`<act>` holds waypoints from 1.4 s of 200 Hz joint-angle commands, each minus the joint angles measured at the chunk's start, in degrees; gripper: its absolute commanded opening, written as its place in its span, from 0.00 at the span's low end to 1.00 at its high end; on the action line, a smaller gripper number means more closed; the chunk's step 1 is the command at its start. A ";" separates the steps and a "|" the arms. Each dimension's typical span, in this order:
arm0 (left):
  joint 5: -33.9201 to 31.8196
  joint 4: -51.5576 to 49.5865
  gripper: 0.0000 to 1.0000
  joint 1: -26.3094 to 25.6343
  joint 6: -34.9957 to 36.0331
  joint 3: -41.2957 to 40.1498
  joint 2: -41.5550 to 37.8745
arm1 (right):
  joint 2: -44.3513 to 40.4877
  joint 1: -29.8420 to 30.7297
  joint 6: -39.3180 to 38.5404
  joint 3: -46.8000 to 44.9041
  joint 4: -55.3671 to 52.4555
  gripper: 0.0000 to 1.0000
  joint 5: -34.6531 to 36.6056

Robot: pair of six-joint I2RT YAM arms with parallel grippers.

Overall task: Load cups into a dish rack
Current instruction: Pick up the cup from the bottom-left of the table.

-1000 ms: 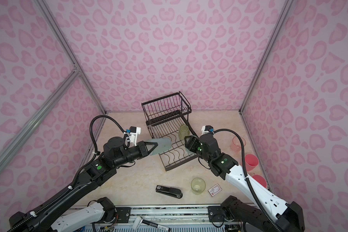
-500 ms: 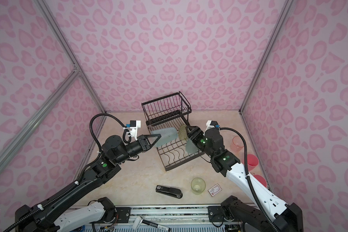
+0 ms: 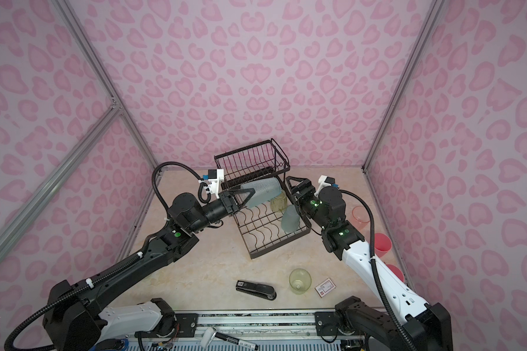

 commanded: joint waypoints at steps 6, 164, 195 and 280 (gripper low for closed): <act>1.05 7.35 0.04 0.00 -1.41 1.98 2.42 | 0.99 -0.11 2.78 1.02 4.69 0.85 -1.47; 1.67 14.63 0.03 -1.81 -3.62 7.00 11.88 | 4.36 1.26 5.16 2.91 9.31 0.81 -0.49; 1.72 14.98 0.04 -1.91 -3.50 7.76 13.03 | 4.55 1.52 5.12 2.96 9.31 0.77 -0.14; 1.84 14.24 0.13 -2.04 -3.09 9.00 14.63 | 4.03 1.84 3.33 3.00 8.90 0.55 1.14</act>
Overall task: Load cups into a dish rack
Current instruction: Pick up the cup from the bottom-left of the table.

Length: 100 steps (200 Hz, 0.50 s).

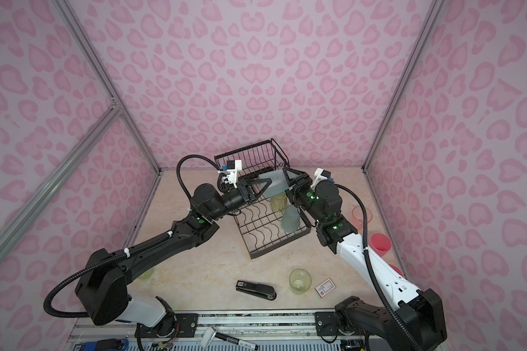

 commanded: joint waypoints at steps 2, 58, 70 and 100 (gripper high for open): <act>0.07 2.77 0.14 -0.07 0.77 0.95 0.39 | -0.33 0.14 -1.97 0.32 0.62 0.55 -0.29; 0.24 1.23 0.39 0.01 1.41 0.79 -0.22 | -2.13 0.28 -6.98 0.63 -2.72 0.46 2.49; 0.25 0.71 0.45 0.02 1.60 0.78 -0.32 | -2.59 0.28 -8.30 0.71 -3.72 0.45 3.14; 0.16 -1.55 0.54 0.44 2.39 0.13 -1.54 | -4.14 0.35 -13.03 0.64 -6.87 0.44 5.47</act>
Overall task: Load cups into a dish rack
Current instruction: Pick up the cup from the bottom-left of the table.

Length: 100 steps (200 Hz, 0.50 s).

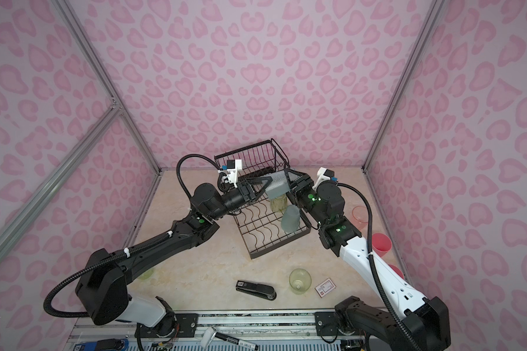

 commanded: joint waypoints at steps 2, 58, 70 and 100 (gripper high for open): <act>0.20 -1.13 0.54 0.39 1.48 -0.13 -1.60 | -1.10 0.10 -5.43 0.19 -2.30 0.44 2.91; -0.82 -14.05 0.60 2.87 6.52 -1.00 -6.38 | -3.91 4.71 -21.82 0.65 -10.07 0.43 14.16; -0.79 -17.99 0.60 3.55 8.15 -0.53 -7.47 | -4.06 7.54 -26.45 0.75 -10.16 0.43 17.46; -1.68 -27.45 0.62 6.04 12.31 0.19 -11.50 | -2.95 14.29 -36.87 0.60 -10.49 0.43 26.45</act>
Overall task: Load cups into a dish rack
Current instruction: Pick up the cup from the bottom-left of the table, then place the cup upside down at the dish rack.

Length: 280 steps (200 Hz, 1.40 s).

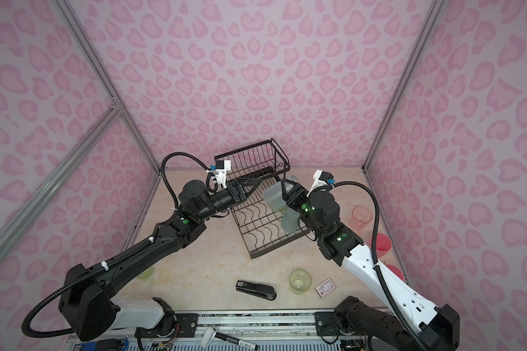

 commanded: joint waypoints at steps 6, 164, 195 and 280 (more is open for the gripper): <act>-1.53 -11.28 0.62 2.19 6.06 1.07 -4.19 | 1.13 4.61 -13.46 -0.33 -0.03 0.43 10.44; -4.18 -43.83 0.69 22.58 24.43 3.57 -18.74 | 31.64 13.18 -48.73 -8.96 41.28 0.43 10.44; -4.21 -43.47 0.69 23.02 26.32 2.71 -19.70 | 36.48 9.40 -47.40 -8.31 46.96 0.43 4.71; -4.01 -42.82 0.69 25.09 28.85 1.40 -20.80 | 49.44 3.87 -50.81 3.28 48.56 0.42 -2.65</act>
